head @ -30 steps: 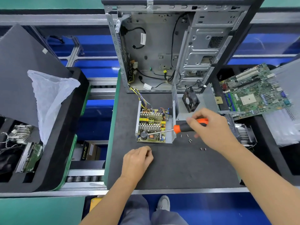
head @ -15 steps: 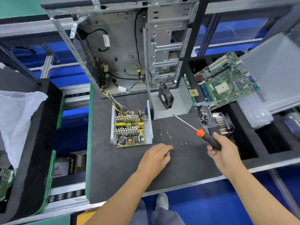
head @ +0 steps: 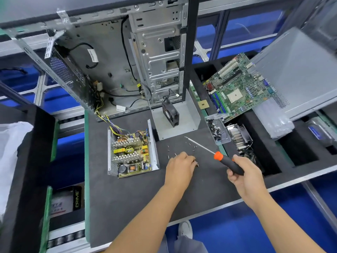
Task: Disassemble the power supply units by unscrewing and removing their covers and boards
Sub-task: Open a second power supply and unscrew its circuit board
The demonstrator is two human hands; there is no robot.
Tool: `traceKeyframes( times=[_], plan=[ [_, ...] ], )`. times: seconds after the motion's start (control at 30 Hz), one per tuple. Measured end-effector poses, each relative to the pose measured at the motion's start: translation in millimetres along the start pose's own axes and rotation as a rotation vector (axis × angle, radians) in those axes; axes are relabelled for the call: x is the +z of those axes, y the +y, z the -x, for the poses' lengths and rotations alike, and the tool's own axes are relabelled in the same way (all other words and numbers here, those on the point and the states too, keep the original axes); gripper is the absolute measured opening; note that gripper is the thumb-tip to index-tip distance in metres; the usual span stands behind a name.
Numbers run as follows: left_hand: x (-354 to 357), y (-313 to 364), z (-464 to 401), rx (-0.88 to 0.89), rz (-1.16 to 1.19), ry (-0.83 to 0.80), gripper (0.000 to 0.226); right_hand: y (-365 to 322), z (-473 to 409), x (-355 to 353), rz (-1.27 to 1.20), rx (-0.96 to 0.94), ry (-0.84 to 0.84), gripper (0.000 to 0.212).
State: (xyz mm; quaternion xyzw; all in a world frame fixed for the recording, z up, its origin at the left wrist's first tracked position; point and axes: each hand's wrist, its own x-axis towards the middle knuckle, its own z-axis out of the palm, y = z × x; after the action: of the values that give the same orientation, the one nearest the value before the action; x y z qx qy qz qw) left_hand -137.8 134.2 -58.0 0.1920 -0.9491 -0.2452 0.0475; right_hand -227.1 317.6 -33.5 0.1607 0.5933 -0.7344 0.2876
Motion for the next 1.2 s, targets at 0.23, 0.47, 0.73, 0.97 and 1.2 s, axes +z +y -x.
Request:
traceKeyframes(
  times=[0.23, 0.47, 0.73, 0.97, 1.2],
  plan=[
    [-29.3, -5.9, 17.5, 0.353, -0.112, 0.552, 0.016, -3.7, -2.6, 1.9, -0.022, -0.016, -0.033, 0.011],
    [-88.8, -31.1, 7.5, -0.434, 0.079, 0.236, 0.072, -7.5, -0.6, 16.8, -0.063, -0.031, -0.027, 0.009],
    [-100.6, -42.4, 19.7, -0.391, 0.03, 0.021, 0.018, -9.8, 10.6, 37.2, -0.043, -0.036, -0.065, 0.011],
    [-126.2, -85.1, 68.9, -0.239, -0.03, -0.195, 0.005, -10.4, 19.3, 73.1, -0.027, -0.081, -0.213, 0.016],
    [-152.6, -114.7, 97.5, -0.166, -0.18, -0.295, 0.014, -4.5, 26.9, 141.8, 0.052, 0.009, -0.45, 0.038]
  ],
)
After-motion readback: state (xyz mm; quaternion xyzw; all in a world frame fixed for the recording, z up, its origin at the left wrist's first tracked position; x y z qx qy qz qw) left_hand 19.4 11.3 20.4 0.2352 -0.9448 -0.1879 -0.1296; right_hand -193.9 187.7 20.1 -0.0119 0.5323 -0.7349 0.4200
